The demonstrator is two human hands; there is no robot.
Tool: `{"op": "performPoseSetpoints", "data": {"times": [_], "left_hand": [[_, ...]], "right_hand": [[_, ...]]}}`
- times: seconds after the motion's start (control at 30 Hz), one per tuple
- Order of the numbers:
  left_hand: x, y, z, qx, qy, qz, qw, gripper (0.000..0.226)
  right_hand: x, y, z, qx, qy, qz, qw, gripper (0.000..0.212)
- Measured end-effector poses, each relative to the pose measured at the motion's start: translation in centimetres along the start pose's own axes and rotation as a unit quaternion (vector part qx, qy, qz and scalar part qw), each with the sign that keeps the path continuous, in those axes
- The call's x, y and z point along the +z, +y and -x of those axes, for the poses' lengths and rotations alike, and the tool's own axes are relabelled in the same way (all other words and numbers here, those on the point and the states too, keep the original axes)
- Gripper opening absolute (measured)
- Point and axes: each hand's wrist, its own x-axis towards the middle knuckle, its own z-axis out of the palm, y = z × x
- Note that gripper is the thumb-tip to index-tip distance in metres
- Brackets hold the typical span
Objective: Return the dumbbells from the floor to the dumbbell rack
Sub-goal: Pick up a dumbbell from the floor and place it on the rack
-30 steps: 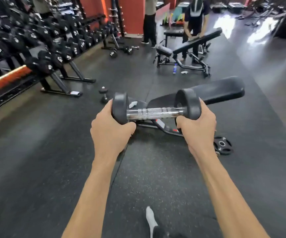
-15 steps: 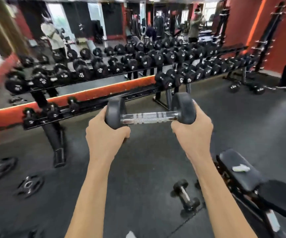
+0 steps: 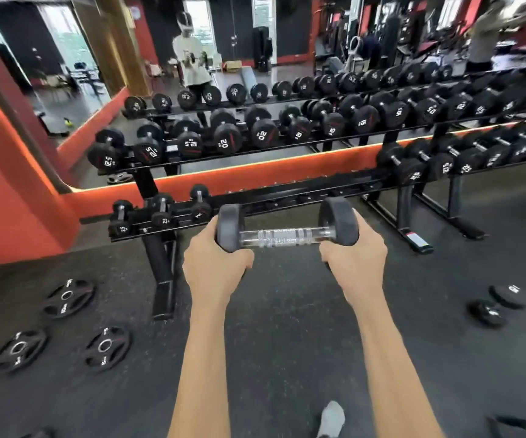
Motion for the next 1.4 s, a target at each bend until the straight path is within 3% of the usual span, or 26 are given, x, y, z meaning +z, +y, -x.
{"op": "performPoseSetpoints", "data": {"times": [0.3, 0.6, 1.0, 1.4], "left_hand": [[9.3, -1.7, -21.2, -0.081, 0.059, -0.02, 0.995, 0.038], [16.5, -6.3, -42.5, -0.138, 0.053, -0.073, 0.986, 0.035], [24.5, -14.0, -71.1, -0.143, -0.075, -0.075, 0.984, 0.033], [33.2, -20.7, -93.8, -0.149, -0.252, -0.176, 0.94, 0.038]], "right_hand": [[13.2, 3.7, -23.4, 0.023, -0.137, -0.025, 0.99, 0.06], [27.7, 9.7, -41.7, 0.062, -0.169, 0.013, 0.984, 0.052], [44.7, 15.0, -60.6, 0.15, -0.078, 0.046, 0.984, 0.042], [57.8, 22.3, -72.9, 0.292, 0.045, 0.067, 0.953, 0.03]]}}
